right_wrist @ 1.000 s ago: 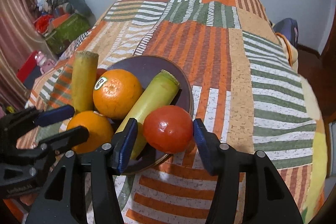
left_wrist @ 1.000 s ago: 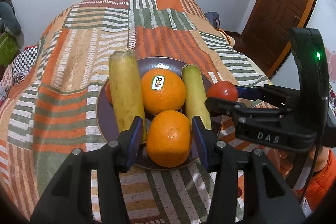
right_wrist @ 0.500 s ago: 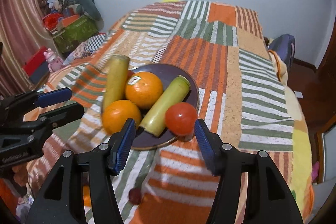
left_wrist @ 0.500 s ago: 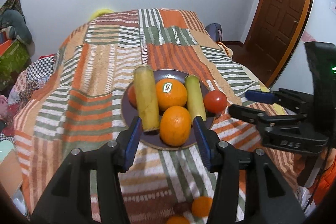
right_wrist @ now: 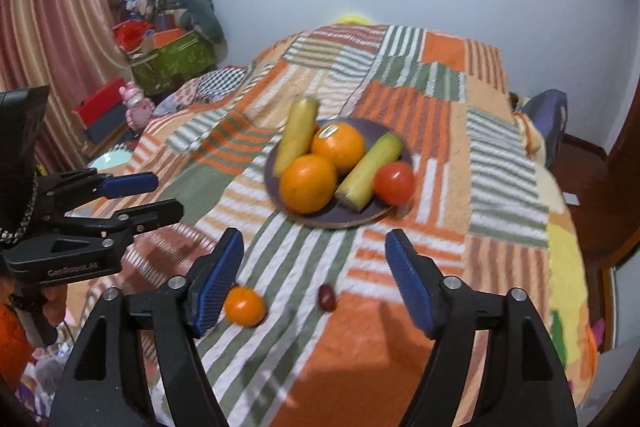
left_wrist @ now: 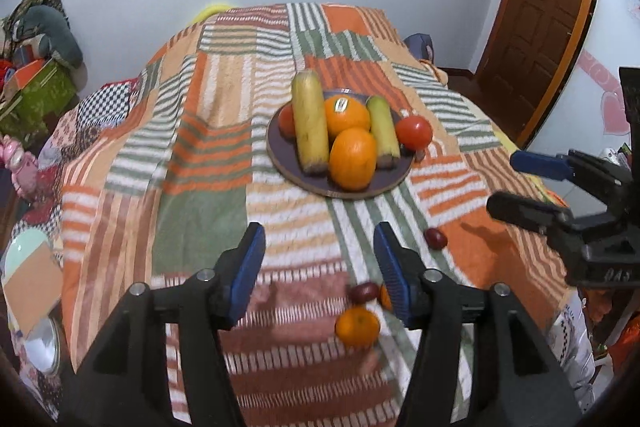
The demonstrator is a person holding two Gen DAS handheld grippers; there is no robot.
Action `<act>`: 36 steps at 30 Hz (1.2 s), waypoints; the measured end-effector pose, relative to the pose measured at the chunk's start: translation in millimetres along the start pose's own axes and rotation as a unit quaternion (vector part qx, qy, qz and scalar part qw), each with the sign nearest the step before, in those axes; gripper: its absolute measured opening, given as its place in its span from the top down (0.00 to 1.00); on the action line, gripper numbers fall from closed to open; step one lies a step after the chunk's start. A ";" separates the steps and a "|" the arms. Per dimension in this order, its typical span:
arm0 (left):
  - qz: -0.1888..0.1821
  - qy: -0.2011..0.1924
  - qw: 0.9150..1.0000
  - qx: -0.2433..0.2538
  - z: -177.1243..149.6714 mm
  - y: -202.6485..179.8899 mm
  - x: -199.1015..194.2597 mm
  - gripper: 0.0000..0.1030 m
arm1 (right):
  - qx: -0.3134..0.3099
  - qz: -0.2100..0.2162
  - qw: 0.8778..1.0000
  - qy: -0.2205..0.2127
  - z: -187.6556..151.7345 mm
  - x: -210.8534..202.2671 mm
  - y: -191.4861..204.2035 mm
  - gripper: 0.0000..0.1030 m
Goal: Organize fruits
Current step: 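Grasp a large orange with the right tool while the left tool grasps a tangerine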
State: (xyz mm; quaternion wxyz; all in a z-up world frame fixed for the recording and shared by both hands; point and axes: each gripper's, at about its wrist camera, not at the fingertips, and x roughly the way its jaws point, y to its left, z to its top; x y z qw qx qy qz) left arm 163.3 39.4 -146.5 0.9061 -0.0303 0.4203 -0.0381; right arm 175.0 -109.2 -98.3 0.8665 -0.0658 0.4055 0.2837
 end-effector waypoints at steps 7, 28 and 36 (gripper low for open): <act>0.004 0.029 0.999 -0.016 -33.7 3.5 3.8 0.44 | -0.008 0.013 0.999 0.043 -33.0 22.4 27.6 0.31; -0.040 0.077 0.996 -0.032 -72.4 1.0 25.0 0.44 | -0.015 0.035 0.993 0.108 -54.2 78.6 48.2 0.66; -0.053 0.082 0.995 -0.015 -68.9 -13.9 41.2 0.52 | -0.004 0.036 0.995 0.088 -51.0 62.4 32.7 0.66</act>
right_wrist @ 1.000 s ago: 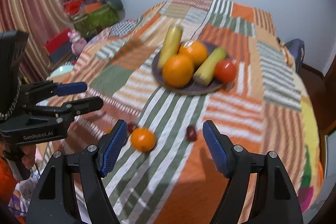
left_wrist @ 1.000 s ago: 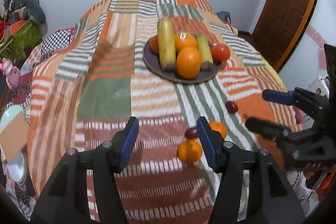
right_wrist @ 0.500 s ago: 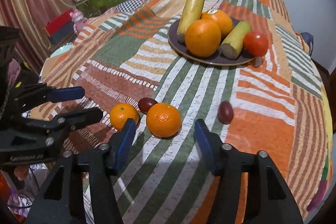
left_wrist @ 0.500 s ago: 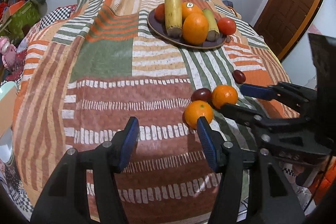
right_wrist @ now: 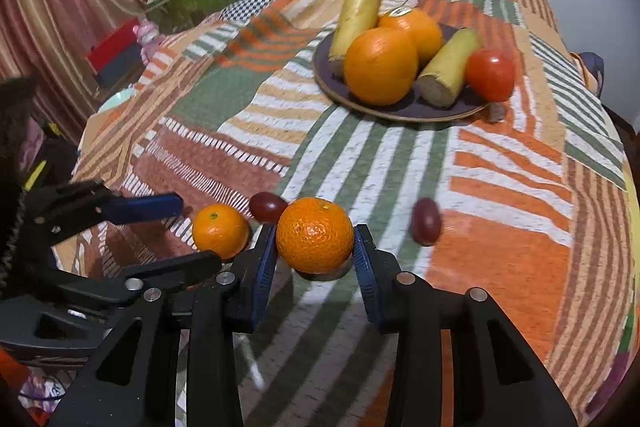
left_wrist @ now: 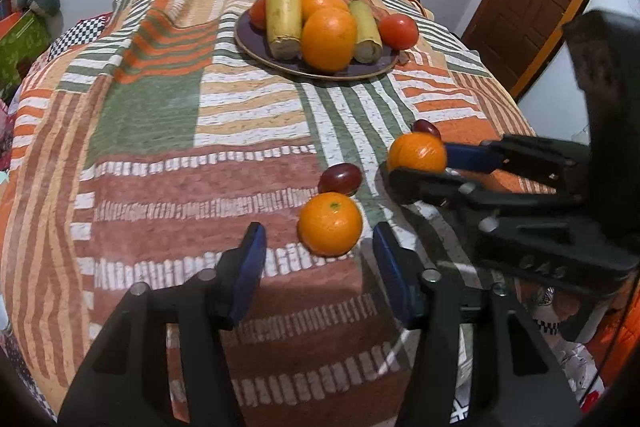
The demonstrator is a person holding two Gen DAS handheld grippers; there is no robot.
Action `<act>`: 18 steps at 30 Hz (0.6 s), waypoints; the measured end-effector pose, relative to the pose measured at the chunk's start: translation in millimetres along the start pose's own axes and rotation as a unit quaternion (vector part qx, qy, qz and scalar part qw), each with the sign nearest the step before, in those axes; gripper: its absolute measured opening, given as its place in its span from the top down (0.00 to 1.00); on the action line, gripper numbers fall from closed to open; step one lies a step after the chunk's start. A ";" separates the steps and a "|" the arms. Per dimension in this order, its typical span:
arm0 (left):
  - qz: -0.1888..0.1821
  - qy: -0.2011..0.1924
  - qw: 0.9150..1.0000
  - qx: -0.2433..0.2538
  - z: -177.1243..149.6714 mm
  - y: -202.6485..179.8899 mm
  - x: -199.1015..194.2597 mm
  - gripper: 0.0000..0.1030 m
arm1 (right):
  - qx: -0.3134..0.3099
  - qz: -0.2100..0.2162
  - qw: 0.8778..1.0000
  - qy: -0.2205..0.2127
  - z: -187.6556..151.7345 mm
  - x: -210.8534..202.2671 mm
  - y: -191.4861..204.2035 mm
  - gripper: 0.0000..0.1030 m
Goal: Organize fruits
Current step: 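Grasp a large orange with the right tool while the left tool grasps a tangerine, then place the orange and tangerine onto the plate and open both tools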
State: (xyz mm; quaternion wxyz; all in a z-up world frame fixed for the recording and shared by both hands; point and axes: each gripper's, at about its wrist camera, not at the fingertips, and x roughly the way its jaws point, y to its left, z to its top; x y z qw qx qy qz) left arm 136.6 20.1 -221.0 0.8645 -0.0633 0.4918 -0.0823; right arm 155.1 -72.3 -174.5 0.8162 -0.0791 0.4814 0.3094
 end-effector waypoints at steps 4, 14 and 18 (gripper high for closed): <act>0.001 0.006 1.000 0.010 2.9 -4.6 10.3 0.67 | 0.016 -0.002 1.000 -0.015 2.1 -11.5 -11.7 0.66; 0.005 -0.013 1.000 0.012 16.3 -0.7 2.6 0.67 | 0.032 -0.001 0.999 -0.030 -0.5 -24.4 -26.0 0.66; 0.006 -0.031 0.999 0.011 33.1 3.0 -5.7 0.67 | 0.035 -0.006 0.998 -0.044 8.0 -30.8 -33.9 0.66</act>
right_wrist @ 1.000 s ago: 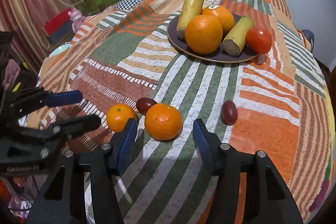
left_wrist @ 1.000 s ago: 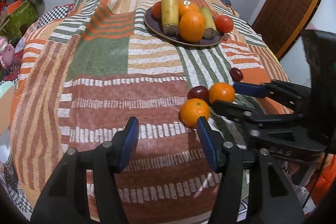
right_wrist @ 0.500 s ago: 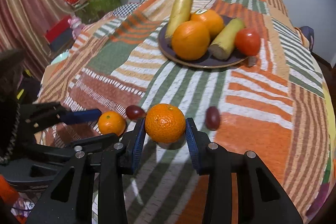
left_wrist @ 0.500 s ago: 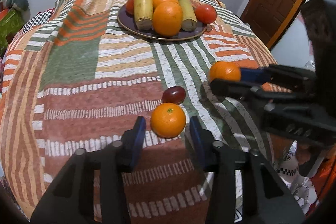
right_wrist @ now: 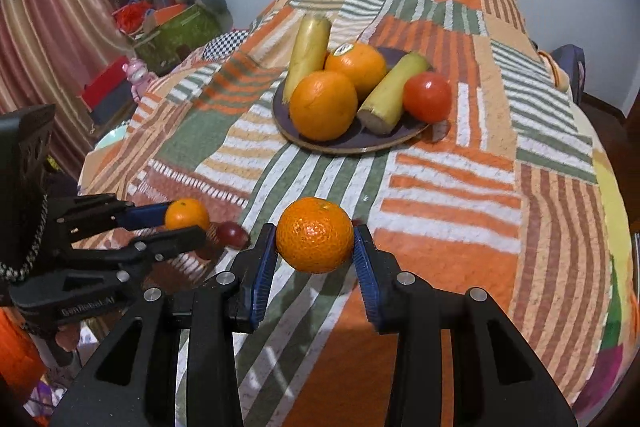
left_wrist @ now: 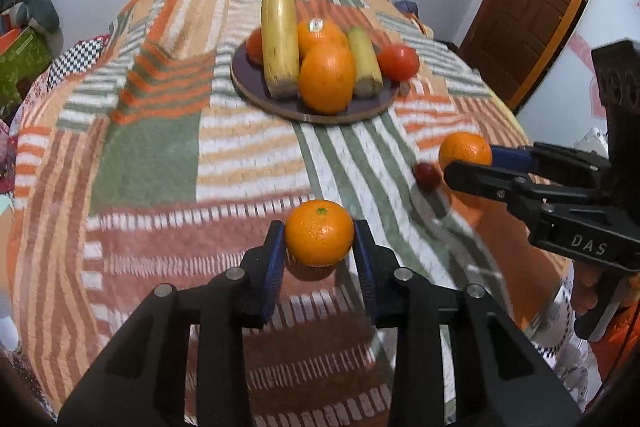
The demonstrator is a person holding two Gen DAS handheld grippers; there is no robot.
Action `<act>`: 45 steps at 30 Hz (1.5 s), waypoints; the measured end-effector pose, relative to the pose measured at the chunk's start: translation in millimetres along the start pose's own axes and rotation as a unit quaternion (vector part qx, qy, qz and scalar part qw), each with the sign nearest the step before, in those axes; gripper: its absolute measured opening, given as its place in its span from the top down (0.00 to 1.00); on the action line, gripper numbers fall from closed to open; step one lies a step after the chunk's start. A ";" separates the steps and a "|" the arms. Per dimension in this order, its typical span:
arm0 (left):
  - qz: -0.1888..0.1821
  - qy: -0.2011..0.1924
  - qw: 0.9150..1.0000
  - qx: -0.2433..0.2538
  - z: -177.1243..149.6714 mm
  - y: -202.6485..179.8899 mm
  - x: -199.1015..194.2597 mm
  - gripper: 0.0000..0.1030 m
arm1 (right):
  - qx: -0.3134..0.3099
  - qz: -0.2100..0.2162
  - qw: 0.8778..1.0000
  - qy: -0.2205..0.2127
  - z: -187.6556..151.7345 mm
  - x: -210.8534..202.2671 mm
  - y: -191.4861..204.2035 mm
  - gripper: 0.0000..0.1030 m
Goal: Organize fruits
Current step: 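Place the orange and tangerine onto the plate and open both tools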
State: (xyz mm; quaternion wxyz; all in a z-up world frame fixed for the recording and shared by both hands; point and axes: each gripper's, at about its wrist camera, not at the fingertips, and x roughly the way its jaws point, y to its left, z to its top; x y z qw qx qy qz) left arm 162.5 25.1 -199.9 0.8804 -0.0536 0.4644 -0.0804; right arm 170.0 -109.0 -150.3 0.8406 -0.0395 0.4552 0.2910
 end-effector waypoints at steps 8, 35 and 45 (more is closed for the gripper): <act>-0.001 -0.041 0.999 0.003 42.7 1.1 -8.4 0.67 | 0.009 -0.006 1.000 -0.027 30.0 -4.4 -18.3 0.66; 0.007 -0.066 0.997 0.035 141.4 1.1 47.5 0.67 | -0.006 -0.015 0.998 -0.057 100.5 41.7 -42.4 0.66; -0.002 -0.053 0.998 0.017 148.6 8.7 72.6 0.67 | -0.012 -0.027 0.999 -0.038 101.2 60.6 -47.2 0.66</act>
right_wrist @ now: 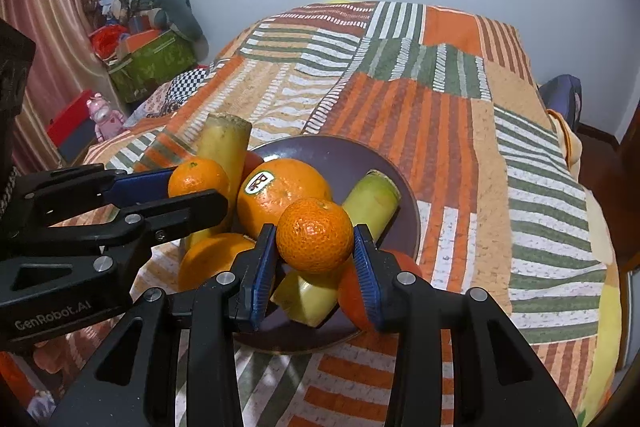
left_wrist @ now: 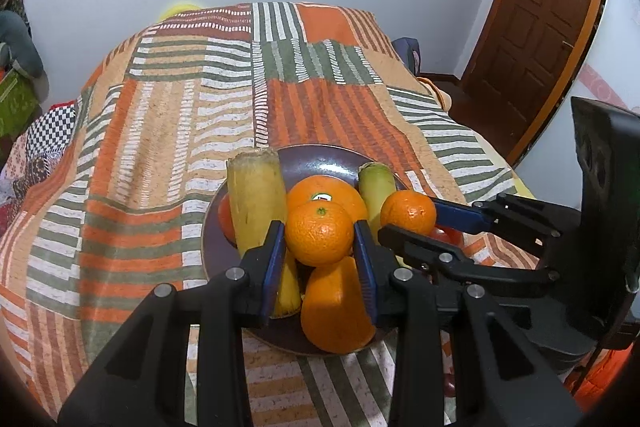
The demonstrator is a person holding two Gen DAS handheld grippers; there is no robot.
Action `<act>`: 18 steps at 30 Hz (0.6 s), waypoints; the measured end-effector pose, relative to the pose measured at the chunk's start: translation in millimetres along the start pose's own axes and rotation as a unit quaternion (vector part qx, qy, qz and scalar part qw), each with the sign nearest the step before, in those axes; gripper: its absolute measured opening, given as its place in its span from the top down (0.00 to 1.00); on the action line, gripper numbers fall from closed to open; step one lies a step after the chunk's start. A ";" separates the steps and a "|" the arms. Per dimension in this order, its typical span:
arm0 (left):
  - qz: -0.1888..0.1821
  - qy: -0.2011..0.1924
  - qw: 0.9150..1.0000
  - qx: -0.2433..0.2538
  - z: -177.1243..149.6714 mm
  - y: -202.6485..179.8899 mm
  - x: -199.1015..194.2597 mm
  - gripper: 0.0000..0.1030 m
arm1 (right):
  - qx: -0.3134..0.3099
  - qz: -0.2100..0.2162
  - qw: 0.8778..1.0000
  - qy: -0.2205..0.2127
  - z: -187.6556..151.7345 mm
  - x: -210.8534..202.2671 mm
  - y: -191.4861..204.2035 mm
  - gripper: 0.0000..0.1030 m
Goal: Organize fruits
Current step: 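Place the orange and tangerine onto the plate and open both tools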
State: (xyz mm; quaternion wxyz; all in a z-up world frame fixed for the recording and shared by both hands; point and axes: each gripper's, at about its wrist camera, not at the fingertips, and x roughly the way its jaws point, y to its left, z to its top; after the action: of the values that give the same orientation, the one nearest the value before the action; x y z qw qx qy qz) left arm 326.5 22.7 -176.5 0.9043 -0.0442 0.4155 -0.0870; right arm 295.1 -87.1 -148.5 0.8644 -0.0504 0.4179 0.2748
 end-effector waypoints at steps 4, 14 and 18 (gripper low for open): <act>-0.003 0.002 1.000 -0.005 -0.6 3.3 3.6 0.67 | -0.003 0.000 1.000 0.001 1.6 1.3 0.1 0.65; 0.000 0.003 1.000 -0.013 -2.0 8.7 -3.6 0.56 | 0.000 -0.001 1.000 0.001 3.4 1.6 -1.3 0.61; 0.002 -0.006 1.000 -0.012 -2.4 7.7 -15.5 0.56 | -0.012 -0.011 1.000 -0.006 3.2 -6.0 3.4 0.60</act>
State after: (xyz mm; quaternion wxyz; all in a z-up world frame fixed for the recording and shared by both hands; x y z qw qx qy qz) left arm 315.7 33.2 -167.7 0.9064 -0.0550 0.4111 -0.0802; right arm 292.6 -85.7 -141.4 0.8690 -0.0637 0.4093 0.2706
